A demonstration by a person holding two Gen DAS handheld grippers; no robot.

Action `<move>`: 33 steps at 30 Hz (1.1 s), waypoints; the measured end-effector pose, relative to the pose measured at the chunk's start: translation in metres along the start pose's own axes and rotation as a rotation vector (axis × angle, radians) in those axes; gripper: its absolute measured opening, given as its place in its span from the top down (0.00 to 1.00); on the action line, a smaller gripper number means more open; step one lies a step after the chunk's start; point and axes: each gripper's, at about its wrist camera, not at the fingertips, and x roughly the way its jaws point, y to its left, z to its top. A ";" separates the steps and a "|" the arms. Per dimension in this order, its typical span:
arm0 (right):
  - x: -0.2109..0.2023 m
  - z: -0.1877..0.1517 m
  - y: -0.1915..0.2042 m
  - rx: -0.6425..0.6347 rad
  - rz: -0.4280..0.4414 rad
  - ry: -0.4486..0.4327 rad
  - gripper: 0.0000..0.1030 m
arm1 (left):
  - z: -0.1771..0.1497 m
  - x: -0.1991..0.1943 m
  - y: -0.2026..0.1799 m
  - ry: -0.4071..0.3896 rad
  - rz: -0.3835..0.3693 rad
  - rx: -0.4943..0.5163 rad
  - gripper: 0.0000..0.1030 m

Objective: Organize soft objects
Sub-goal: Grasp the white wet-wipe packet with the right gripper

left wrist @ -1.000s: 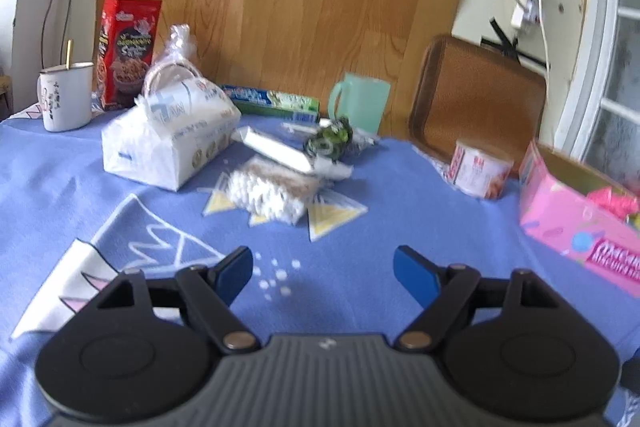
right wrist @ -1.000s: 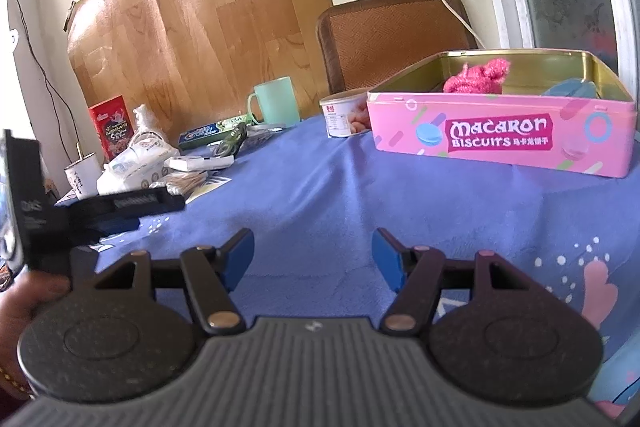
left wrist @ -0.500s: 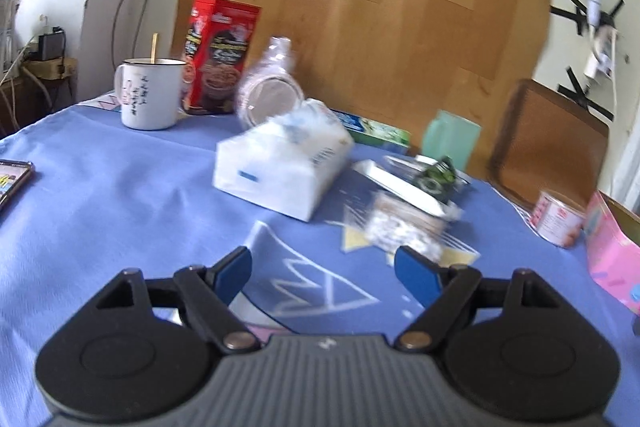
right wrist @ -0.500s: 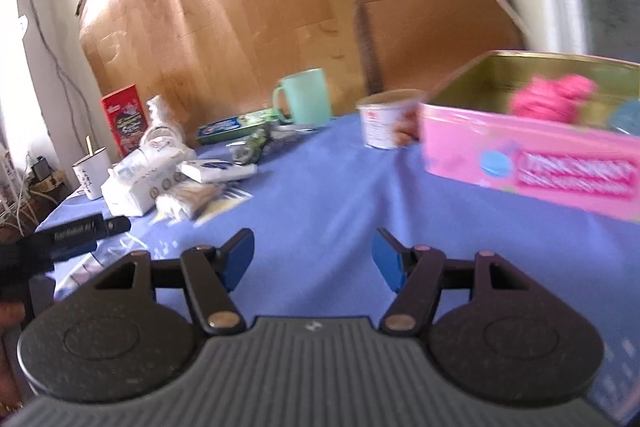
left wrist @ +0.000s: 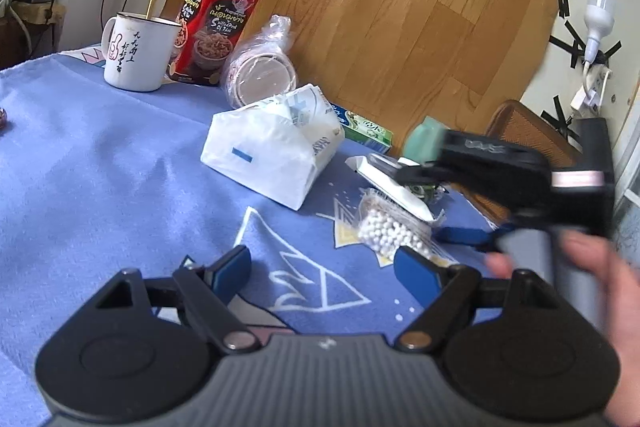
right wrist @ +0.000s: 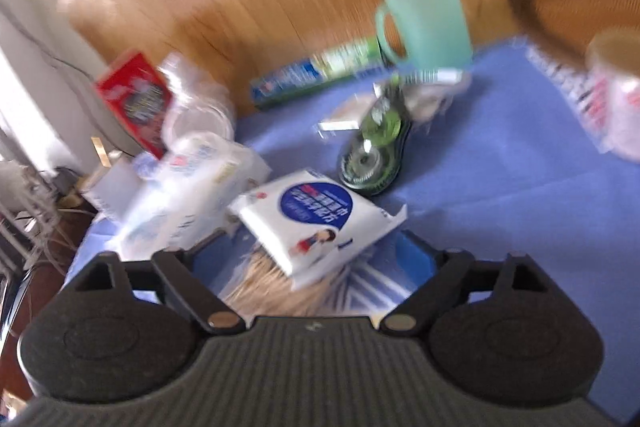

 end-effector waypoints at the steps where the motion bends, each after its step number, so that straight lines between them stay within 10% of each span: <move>1: 0.005 -0.001 0.005 -0.045 -0.032 0.009 0.03 | 0.000 0.000 0.001 -0.001 -0.006 -0.006 0.21; 8: -0.024 -0.020 -0.004 -0.150 -0.005 -0.036 0.80 | 0.001 0.001 0.002 0.001 -0.026 -0.014 0.19; 11: -0.043 -0.026 -0.011 -0.191 -0.035 -0.065 0.94 | 0.001 0.001 0.003 0.001 -0.027 -0.016 0.18; 16: -0.058 -0.027 -0.015 -0.249 -0.033 -0.052 0.96 | 0.001 0.001 0.000 0.005 -0.016 -0.006 0.17; 19: -0.060 -0.018 -0.019 -0.178 -0.005 -0.066 0.79 | 0.001 0.002 -0.001 0.006 -0.011 0.001 0.17; 21: -0.059 -0.010 -0.028 -0.084 0.011 -0.091 0.50 | 0.001 0.001 -0.001 0.006 -0.010 0.001 0.17; 28: -0.006 0.014 -0.042 0.141 0.042 0.008 0.50 | 0.000 0.002 -0.001 0.006 -0.010 0.003 0.17; 30: 0.004 0.017 -0.038 0.143 0.035 0.013 0.73 | 0.000 0.001 -0.001 0.006 -0.012 0.003 0.17; 33: -0.011 0.019 -0.030 0.124 0.030 -0.022 0.79 | 0.000 0.001 0.001 0.004 -0.018 -0.003 0.17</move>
